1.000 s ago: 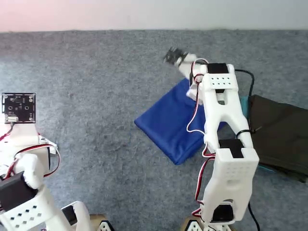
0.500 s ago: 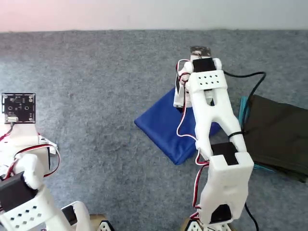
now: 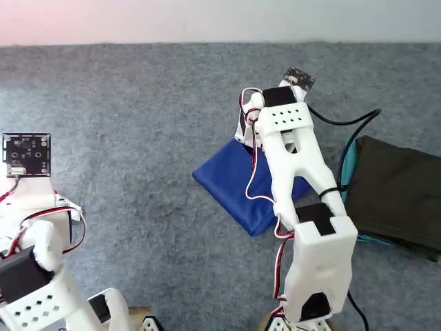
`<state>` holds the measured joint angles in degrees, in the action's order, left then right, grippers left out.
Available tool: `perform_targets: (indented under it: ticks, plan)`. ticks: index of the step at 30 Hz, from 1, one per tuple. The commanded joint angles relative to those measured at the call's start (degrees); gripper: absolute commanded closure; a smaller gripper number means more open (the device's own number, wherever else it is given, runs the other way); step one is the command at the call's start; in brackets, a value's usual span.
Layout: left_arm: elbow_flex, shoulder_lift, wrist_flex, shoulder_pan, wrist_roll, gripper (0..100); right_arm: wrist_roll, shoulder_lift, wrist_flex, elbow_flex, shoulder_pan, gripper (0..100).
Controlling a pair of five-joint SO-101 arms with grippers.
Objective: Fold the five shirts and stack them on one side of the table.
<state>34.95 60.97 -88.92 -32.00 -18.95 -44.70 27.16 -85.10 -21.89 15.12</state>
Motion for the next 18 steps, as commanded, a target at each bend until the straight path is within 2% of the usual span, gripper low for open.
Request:
perform_targets:
  ticks: [1,6,12,15,18]
  plan:
    - [-0.57,0.7,0.35,-0.44,-0.18,99,-2.64,2.33,2.86,0.35,-1.27,49.9]
    - [-0.57,0.7,-1.85,-0.44,-0.26,99,-5.1,8.22,5.23,0.26,-4.18,54.1]
    - [-0.57,0.7,-2.11,-0.44,-0.26,99,-3.16,16.04,10.42,0.26,-5.05,57.8]
    - [-0.66,0.7,-2.11,-0.53,-0.26,99,-1.49,17.8,9.36,-1.76,-5.41,65.6]
    - [-0.66,0.7,-1.85,-2.46,-0.53,99,2.55,19.12,8.22,-4.22,-6.02,79.4]
